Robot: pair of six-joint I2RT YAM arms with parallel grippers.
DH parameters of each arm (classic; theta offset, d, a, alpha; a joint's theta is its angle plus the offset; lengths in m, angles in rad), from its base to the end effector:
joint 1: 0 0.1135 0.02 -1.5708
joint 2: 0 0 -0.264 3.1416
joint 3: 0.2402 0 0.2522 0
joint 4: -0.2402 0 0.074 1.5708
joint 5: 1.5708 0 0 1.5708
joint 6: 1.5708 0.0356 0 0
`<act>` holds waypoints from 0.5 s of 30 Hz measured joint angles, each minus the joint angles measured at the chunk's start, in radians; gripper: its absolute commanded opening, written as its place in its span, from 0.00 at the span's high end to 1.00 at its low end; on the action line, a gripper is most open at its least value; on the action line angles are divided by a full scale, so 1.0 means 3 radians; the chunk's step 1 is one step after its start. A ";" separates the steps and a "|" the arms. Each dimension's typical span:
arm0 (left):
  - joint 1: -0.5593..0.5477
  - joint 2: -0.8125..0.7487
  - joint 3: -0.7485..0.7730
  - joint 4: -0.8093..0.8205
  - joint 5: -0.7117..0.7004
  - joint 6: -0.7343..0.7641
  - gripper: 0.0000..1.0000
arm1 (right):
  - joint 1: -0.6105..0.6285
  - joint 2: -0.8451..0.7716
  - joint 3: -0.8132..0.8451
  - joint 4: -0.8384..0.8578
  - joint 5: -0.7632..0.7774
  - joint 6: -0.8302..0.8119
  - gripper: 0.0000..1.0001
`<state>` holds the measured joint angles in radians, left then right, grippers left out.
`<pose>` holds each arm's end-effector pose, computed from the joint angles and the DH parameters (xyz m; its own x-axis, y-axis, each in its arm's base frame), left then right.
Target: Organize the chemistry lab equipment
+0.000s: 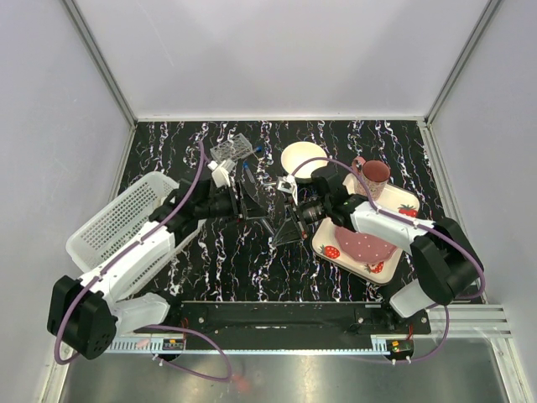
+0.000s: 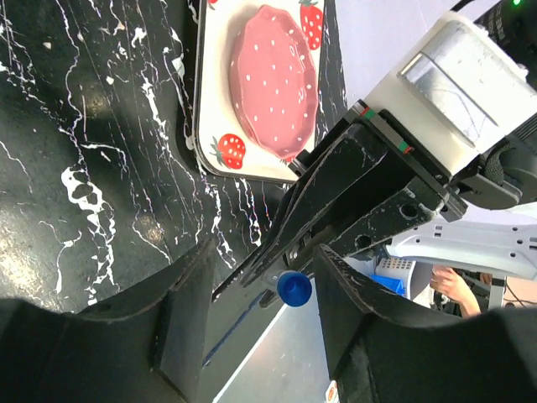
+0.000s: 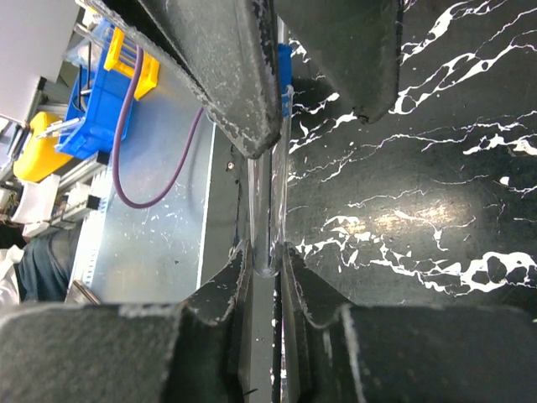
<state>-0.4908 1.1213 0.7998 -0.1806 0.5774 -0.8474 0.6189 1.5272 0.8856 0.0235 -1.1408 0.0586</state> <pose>0.2093 -0.1339 0.2808 -0.8933 -0.2347 -0.3833 0.2226 0.5099 -0.8309 0.2362 0.2080 0.2272 -0.5207 -0.3409 -0.7827 -0.8161 -0.0704 0.5736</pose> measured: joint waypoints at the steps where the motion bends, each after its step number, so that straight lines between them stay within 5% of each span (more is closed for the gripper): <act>1: 0.0000 0.0006 0.0005 -0.0048 0.0024 0.0022 0.48 | 0.0001 0.0000 0.0010 -0.0048 0.0001 -0.0023 0.92; 15: 0.0000 0.0046 0.0100 -0.0272 0.0161 0.0223 0.63 | 0.0004 0.0004 0.0065 -0.0256 0.0020 -0.0228 0.92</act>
<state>-0.4908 1.1351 0.8299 -0.2623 0.6258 -0.7807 0.6201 1.5284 0.9051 -0.0532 -1.1347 -0.0097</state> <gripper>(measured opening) 0.394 0.204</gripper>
